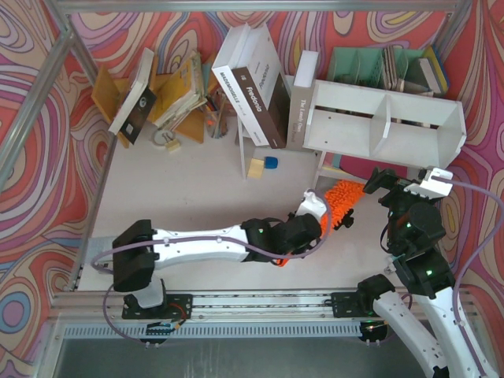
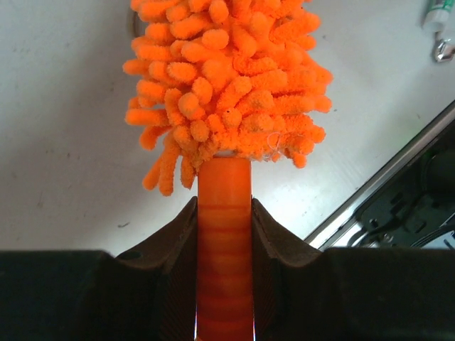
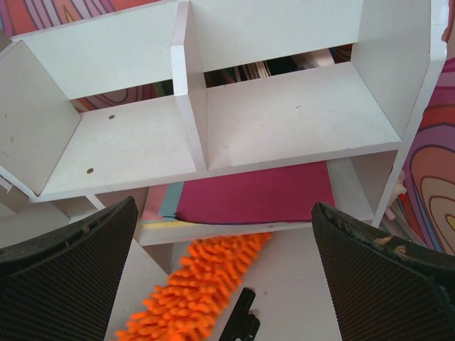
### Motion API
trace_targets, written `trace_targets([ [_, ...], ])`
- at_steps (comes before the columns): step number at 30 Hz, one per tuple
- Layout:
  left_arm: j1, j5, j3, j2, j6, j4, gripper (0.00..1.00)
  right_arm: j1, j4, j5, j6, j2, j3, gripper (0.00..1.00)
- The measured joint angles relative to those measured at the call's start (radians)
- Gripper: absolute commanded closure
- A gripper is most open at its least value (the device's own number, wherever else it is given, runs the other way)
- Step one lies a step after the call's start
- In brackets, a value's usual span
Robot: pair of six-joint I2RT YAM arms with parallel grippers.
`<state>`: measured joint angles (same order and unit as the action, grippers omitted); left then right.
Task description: Dust the bookshelf with a duster
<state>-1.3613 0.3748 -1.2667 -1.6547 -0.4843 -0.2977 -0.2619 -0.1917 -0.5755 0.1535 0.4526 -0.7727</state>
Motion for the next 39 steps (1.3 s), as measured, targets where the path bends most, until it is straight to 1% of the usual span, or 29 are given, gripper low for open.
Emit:
trace_targets([
  [3,-0.001,-0.012,-0.076,-0.063,0.018,0.0,1.0,0.0,0.0,0.0,0.0,0.0,0.0,0.01],
  [7,-0.007,0.004,-0.06,-0.049,0.018,-0.006,1.0,0.0,0.0,0.0,0.0,-0.003,0.0,0.01],
  [10,-0.009,0.05,0.016,0.018,-0.003,-0.026,1.0,0.0,0.0,0.0,0.0,-0.005,0.0,0.01],
  [13,-0.009,0.083,0.11,0.125,-0.029,-0.055,1.0,0.0,0.0,0.0,0.0,-0.007,0.0,0.01],
  [16,-0.018,0.108,0.17,0.225,-0.06,-0.104,1.0,0.0,0.0,0.0,0.0,-0.007,0.0,0.01],
  [18,-0.018,0.112,0.187,0.257,-0.075,-0.13,1.0,0.0,0.0,0.0,0.0,-0.007,0.0,0.01],
  [22,-0.02,0.099,0.188,0.235,-0.1,-0.135,1.0,0.0,0.0,0.0,0.0,-0.01,0.0,0.01],
  [28,-0.021,0.072,0.177,0.117,-0.126,-0.164,1.0,0.0,0.0,0.0,0.0,-0.011,0.0,0.01],
  [34,-0.021,0.063,0.193,0.142,-0.141,-0.168,1.0,0.0,0.0,0.0,0.0,-0.011,0.0,0.01],
  [39,-0.021,0.069,0.181,0.209,-0.135,-0.193,1.0,0.0,0.0,0.0,0.0,-0.011,0.001,0.01],
])
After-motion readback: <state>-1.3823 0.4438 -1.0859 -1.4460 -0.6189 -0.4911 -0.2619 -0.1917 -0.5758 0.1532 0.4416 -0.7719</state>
